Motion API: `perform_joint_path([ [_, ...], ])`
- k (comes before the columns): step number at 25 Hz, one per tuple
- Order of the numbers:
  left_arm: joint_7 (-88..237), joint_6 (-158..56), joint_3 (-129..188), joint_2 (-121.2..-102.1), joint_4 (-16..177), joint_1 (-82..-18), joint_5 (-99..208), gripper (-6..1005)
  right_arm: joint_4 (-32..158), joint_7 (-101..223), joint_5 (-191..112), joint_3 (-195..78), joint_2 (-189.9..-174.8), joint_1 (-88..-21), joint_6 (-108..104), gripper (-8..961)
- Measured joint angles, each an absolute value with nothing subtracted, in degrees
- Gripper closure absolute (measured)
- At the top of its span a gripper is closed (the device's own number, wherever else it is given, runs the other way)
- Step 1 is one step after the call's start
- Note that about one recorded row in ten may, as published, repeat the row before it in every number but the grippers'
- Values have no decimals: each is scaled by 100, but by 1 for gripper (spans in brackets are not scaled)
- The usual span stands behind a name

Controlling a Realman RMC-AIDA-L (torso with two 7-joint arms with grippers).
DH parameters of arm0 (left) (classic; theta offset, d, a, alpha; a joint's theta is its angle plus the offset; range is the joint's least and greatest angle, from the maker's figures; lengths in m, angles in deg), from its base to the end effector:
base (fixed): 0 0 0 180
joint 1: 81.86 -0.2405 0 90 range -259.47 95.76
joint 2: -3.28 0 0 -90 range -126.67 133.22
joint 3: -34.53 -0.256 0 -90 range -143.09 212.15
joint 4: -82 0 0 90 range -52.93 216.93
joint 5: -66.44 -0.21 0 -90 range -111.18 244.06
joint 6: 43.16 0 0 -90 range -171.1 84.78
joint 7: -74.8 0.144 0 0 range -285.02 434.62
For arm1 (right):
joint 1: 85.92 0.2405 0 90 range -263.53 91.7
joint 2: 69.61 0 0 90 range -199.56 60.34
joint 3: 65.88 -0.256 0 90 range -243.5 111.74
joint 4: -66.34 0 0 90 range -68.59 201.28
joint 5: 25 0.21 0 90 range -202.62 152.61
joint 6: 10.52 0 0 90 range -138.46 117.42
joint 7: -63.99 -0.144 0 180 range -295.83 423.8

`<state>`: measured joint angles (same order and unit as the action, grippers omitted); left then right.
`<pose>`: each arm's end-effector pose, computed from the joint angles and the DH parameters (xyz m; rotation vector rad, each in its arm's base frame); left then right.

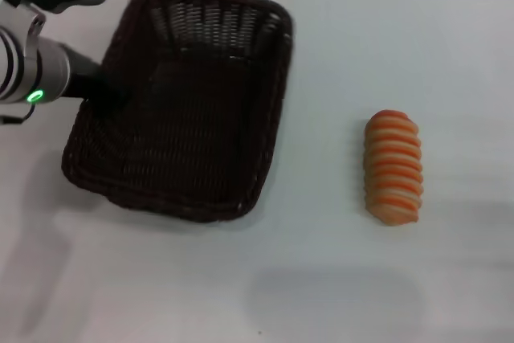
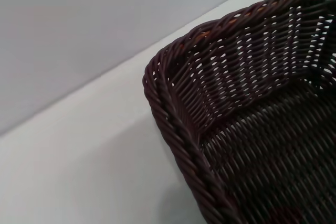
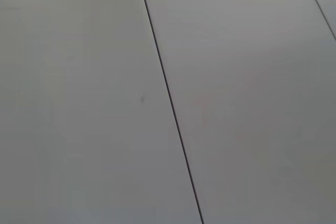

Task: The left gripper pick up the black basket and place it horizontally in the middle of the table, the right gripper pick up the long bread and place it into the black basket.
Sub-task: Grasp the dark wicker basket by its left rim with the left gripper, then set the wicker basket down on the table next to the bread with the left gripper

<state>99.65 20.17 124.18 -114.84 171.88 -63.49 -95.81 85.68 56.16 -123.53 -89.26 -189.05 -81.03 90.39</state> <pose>-0.2126 0.3595 0.0257 -2.1833 -0.7011 0.3333 0.3431 0.1902 0.0175 -1.1254 0.4859 0.9457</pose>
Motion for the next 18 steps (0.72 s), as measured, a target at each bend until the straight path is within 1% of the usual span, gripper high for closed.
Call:
perform_joint_path([
  [3, 10463, 2048, 12546, -11478, 17217, -6281, -9324, 691, 8568, 5616, -12353, -8926, -18905, -8093, 9045, 112],
  [5, 11698, 2335, 13047, -11475, 17223, -6029, -8521, 691, 8568, 5616, -12356, -8926, -18905, -8090, 9054, 112],
  [8, 11891, 2412, 13148, -11476, 17214, -5977, -8376, 692, 8568, 5616, -12358, -8926, -18905, -8094, 9078, 112],
  [9, 12423, 2640, 13415, -11475, 17179, -5848, -8008, 692, 8568, 5616, -12359, -8926, -18905, -8102, 9095, 112],
  [10, 13272, 3199, 14019, -11475, 17042, -5523, -7339, 693, 8568, 5616, -12360, -8926, -18905, -8106, 9108, 112],
  [11, 13634, 3563, 14359, -11474, 16954, -5328, -7018, 693, 8568, 5616, -12360, -8926, -18905, -8112, 9123, 112],
  [12, 13847, 3805, 14574, -11473, 16892, -5196, -6840, 709, 8567, 5616, -12361, -8926, -18905, -8117, 9139, 112],
  [13, 13847, 3805, 14574, -11473, 16892, -5196, -6840, 726, 8568, 5616, -12361, -8926, -18905, -8119, 9152, 112],
  [15, 14263, 4385, 15056, -11457, 16724, -4842, -6536, 750, 8573, 5616, -12362, -8926, -18912, -8124, 9186, 112],
  [16, 14503, 4840, 15404, -11453, 16517, -4520, -6392, 759, 8576, 5616, -12362, -8926, -18915, -8127, 9195, 112],
  [17, 14603, 5025, 15531, -11452, 16385, -4360, -6349, 767, 8577, 5616, -12362, -8926, -18917, -8130, 9203, 112],
  [18, 14603, 5025, 15531, -11452, 16385, -4360, -6349, 776, 8577, 5616, -12362, -8925, -18918, -8131, 9205, 112],
])
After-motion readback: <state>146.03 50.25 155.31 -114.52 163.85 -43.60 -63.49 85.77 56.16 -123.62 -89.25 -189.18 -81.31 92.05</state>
